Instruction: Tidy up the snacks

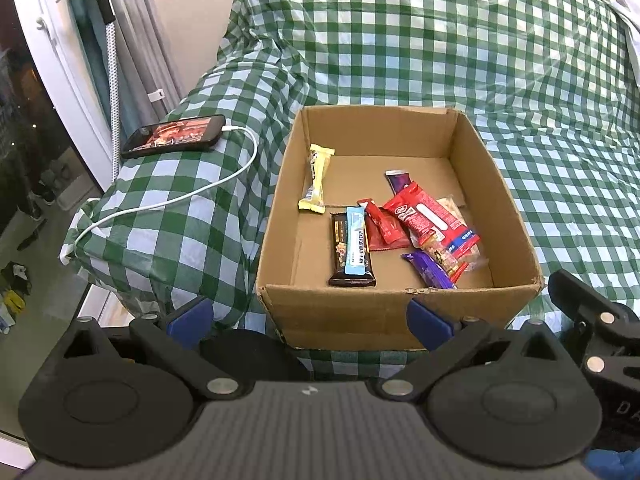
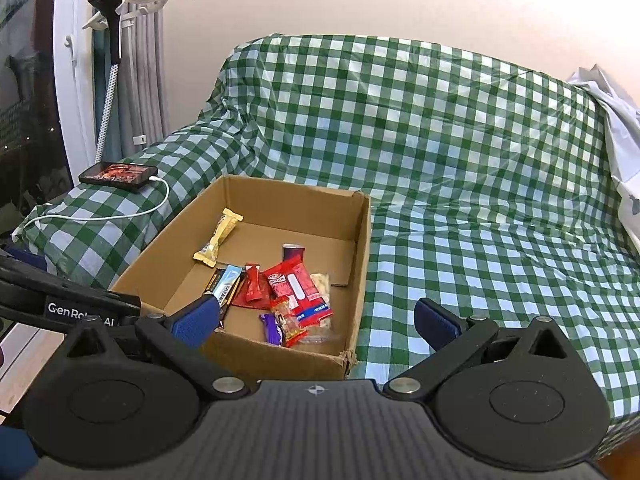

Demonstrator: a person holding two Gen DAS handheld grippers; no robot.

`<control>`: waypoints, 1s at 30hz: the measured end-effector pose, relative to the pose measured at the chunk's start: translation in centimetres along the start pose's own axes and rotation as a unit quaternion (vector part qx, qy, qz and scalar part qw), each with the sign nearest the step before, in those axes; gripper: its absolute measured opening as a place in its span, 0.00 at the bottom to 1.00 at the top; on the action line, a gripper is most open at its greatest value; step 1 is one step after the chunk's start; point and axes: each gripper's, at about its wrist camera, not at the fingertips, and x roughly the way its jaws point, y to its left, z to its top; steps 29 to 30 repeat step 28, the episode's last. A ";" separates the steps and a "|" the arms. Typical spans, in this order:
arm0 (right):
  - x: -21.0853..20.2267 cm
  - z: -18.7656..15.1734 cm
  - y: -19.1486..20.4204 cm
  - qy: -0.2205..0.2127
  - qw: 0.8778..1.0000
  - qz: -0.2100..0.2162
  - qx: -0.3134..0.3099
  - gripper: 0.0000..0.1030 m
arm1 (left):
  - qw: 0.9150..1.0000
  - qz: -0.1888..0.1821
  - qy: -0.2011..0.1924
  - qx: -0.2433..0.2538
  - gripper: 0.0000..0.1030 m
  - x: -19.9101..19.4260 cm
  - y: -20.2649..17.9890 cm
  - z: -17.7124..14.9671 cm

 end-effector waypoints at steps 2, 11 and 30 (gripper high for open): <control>0.1 0.0 -0.1 0.001 1.000 0.000 0.001 0.99 | 1.000 0.000 0.002 0.000 1.00 0.1 0.0 0.0; 0.1 0.0 -0.3 0.001 1.000 0.002 0.001 0.99 | 1.000 0.001 0.005 0.001 1.00 0.1 0.0 0.0; 0.1 -0.1 -0.4 0.002 1.000 0.003 0.001 0.99 | 1.000 0.010 0.006 0.003 1.00 0.2 0.1 -0.5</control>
